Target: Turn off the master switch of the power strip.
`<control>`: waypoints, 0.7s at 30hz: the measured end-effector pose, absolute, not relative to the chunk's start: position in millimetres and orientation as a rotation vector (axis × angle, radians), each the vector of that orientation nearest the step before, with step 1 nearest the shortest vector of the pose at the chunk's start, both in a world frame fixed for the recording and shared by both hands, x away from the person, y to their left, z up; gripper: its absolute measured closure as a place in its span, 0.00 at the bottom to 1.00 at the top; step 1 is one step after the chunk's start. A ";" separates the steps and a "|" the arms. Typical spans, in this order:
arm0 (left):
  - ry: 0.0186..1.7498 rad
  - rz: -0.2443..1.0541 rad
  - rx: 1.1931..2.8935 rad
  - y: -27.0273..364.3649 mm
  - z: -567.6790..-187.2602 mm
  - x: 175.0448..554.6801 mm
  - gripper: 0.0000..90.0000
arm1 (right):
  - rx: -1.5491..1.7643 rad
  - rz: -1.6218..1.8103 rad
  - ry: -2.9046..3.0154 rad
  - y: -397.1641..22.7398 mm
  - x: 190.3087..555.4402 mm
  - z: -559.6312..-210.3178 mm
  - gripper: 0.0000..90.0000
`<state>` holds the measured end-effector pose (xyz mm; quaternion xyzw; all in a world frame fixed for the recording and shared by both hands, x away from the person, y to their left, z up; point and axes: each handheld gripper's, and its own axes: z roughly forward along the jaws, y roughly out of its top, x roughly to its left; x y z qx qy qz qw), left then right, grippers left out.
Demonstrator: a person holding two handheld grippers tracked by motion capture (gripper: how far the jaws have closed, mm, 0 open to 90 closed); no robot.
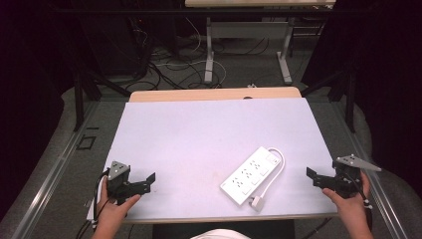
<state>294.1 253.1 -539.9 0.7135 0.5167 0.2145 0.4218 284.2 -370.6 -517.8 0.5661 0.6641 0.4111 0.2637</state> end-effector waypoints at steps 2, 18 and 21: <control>1.295 0.536 1.786 253.2 -540.1 294.1 0.00 | 1.557 1.132 1.749 -373.0 282.9 -521.6 0.00; 1.302 0.535 1.788 255.0 -541.3 295.1 0.00 | 1.684 1.075 1.658 -407.2 275.7 -546.4 0.00; 1.304 0.532 1.789 255.4 -541.5 295.3 0.00 | 1.702 1.061 1.648 -411.5 275.3 -550.7 0.00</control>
